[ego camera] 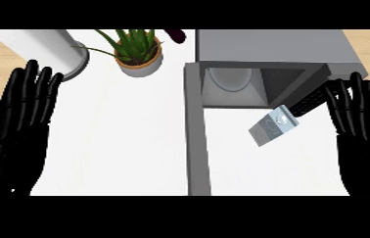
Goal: Pick up the milk, place it into the microwave and close the microwave
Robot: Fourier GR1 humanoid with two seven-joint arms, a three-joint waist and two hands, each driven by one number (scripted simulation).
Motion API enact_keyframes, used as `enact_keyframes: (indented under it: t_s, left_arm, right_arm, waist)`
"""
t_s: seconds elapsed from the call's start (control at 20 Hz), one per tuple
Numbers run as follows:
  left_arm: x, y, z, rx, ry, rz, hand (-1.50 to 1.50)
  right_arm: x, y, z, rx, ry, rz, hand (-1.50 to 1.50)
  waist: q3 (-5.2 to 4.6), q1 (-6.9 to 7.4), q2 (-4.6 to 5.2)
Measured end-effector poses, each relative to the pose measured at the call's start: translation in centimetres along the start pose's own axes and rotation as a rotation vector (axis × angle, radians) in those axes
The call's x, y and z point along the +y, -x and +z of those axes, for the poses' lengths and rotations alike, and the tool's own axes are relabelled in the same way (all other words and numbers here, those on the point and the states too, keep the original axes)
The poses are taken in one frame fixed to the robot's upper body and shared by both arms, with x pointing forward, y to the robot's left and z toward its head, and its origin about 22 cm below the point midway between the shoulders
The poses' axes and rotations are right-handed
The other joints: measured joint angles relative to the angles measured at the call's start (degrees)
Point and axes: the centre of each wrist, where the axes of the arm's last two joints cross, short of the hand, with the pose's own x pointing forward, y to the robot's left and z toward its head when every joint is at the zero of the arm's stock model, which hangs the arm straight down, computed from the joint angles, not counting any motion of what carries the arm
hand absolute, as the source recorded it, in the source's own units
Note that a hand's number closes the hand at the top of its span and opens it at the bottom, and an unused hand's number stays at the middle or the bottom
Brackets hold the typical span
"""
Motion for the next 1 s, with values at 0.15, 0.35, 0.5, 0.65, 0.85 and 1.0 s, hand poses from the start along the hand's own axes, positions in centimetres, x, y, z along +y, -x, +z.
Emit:
enact_keyframes:
  t_s: [0.15, 0.35, 0.5, 0.65, 0.85, 1.0]
  left_arm:
    - [0.5, 0.2, -0.2, 0.010, -0.014, -0.006, -1.50]
    - [3.0, 1.1, -0.3, 0.058, -0.048, 0.001, -1.50]
    - [3.5, 1.4, 0.5, 0.123, -0.080, 0.040, -1.50]
    - [4.2, 1.3, 1.7, 0.162, -0.098, 0.063, -1.50]
    - [4.2, 1.7, 3.8, 0.178, -0.111, 0.075, -1.50]
    - [4.0, 1.4, 5.3, 0.179, -0.117, 0.081, -1.50]
  right_arm:
    - [-0.1, -0.4, -0.9, 0.004, -0.024, -0.003, -1.50]
    - [1.6, 0.2, -2.3, 0.033, -0.076, -0.077, -1.50]
    - [2.6, -0.2, -2.6, 0.060, -0.132, -0.212, -1.50]
    - [3.8, -0.3, -2.3, 0.086, -0.166, -0.283, -1.50]
    - [3.7, -1.1, -1.5, 0.099, -0.181, -0.327, -1.50]
    - [4.6, -1.1, -0.9, 0.101, -0.163, -0.311, -1.50]
  waist:
    - [0.46, -0.25, -0.16]
    - [0.70, -0.01, -0.15]
    - [0.77, 0.07, -0.26]
    - [0.80, -0.03, -0.33]
    - [0.83, -0.23, -0.36]
    - [0.83, -0.26, -0.37]
